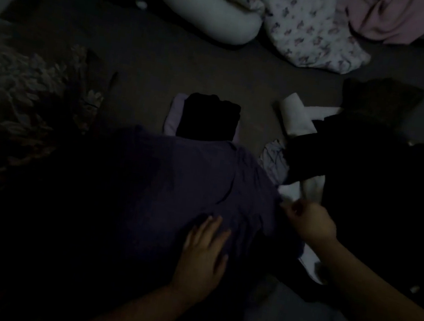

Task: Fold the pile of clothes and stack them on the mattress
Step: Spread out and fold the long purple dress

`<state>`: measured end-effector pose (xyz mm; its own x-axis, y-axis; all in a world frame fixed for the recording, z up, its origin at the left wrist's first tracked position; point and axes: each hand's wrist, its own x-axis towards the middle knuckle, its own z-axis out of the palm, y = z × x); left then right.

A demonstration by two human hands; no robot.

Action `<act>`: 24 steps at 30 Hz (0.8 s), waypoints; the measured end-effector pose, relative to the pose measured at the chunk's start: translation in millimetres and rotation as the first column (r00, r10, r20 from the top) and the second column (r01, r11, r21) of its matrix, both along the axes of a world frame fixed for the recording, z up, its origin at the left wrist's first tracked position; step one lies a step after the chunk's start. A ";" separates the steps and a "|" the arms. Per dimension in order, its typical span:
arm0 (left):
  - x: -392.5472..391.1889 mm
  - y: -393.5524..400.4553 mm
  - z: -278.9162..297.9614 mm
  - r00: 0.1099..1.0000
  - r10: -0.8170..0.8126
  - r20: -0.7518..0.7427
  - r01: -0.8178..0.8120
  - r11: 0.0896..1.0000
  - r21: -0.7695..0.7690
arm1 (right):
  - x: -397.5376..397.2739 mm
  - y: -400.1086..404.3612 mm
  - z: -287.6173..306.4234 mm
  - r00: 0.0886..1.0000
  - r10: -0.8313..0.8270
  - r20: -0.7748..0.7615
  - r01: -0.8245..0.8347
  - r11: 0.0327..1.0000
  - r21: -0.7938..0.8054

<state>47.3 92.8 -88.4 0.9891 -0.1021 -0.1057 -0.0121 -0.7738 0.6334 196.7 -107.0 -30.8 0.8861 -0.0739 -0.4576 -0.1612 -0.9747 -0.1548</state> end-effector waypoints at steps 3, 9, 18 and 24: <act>4.8 -33.6 10.7 0.986 -0.069 -0.151 0.060 0.996 -0.067 | -23.0 -18.6 -11.1 0.986 0.073 -0.148 -0.083 0.994 -0.068; 30.4 -68.3 34.5 0.968 0.023 -0.251 -0.041 0.997 -0.066 | -22.1 -22.6 -8.9 0.915 -0.341 -0.215 0.400 0.838 0.371; 62.9 -80.0 78.2 0.744 0.514 -0.426 -0.668 0.570 -0.479 | -21.5 72.3 40.2 0.983 -0.129 0.131 0.028 0.806 0.591; 57.2 26.6 31.3 0.316 0.674 -0.668 -0.897 -0.017 -0.442 | 6.2 170.9 9.3 0.948 -0.035 -0.315 0.284 0.533 0.797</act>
<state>104.5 119.5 -57.1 0.4368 0.5900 -0.6790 0.4946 0.4730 0.7292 202.8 63.9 -21.5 0.7552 0.3162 -0.5741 -0.4518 -0.3835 -0.8055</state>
